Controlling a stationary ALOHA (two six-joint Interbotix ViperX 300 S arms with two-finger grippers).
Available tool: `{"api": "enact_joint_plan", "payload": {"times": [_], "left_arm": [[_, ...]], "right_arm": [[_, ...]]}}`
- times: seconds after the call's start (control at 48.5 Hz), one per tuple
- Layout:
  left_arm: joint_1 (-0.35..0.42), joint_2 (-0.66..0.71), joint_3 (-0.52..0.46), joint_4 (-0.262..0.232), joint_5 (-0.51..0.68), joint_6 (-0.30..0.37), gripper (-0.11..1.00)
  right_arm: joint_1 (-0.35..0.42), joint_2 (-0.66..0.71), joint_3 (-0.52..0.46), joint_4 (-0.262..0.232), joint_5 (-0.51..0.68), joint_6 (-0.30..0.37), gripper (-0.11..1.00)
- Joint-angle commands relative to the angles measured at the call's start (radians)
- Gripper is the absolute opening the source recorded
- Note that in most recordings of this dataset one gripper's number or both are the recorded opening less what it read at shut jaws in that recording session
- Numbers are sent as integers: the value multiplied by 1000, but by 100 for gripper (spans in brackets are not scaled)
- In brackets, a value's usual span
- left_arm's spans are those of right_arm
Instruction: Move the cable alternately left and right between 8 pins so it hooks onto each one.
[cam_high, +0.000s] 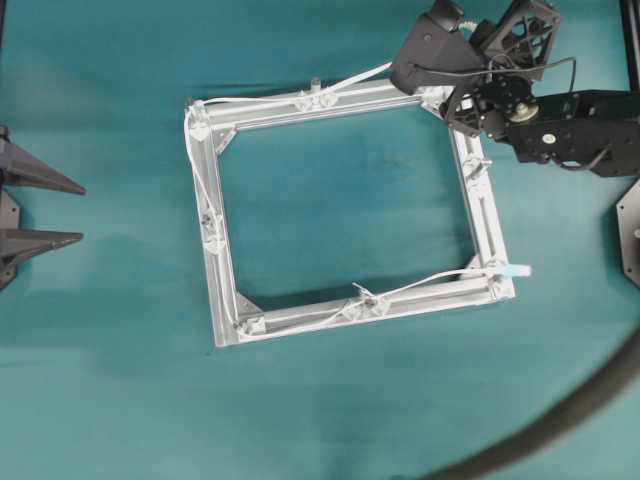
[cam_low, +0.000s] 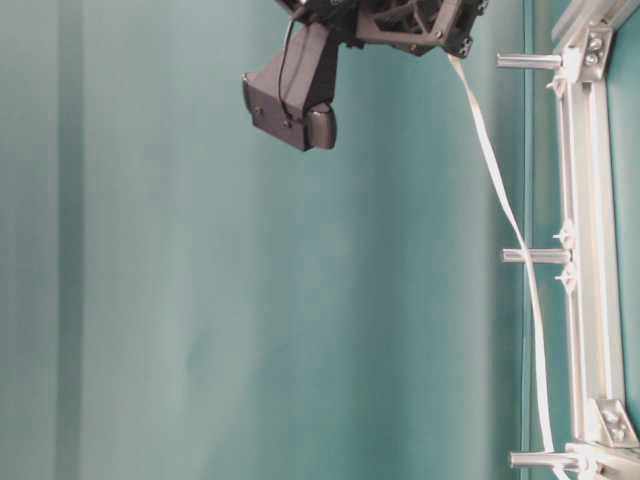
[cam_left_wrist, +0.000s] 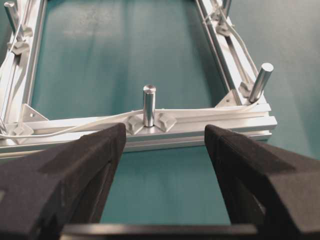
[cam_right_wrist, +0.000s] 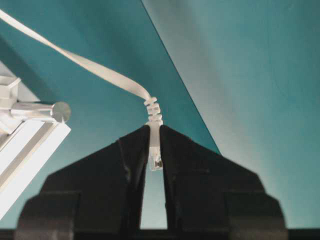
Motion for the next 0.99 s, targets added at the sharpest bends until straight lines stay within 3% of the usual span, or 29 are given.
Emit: {"api": "enact_joint_plan", "payload": {"times": [0.0,0.351,0.969], "left_arm": [[-3,8,-12,0,-9,-5,75],[-3,8,-11,-2,-9,-6,75],[-3,8,-12,0,-9,-6,75]], "right_arm": [[-21,-25,3,-31,-41,23,9],[-51,-14,58,-17,-167,150,9],[-44,-80,95,227,-331,267,9]]}}
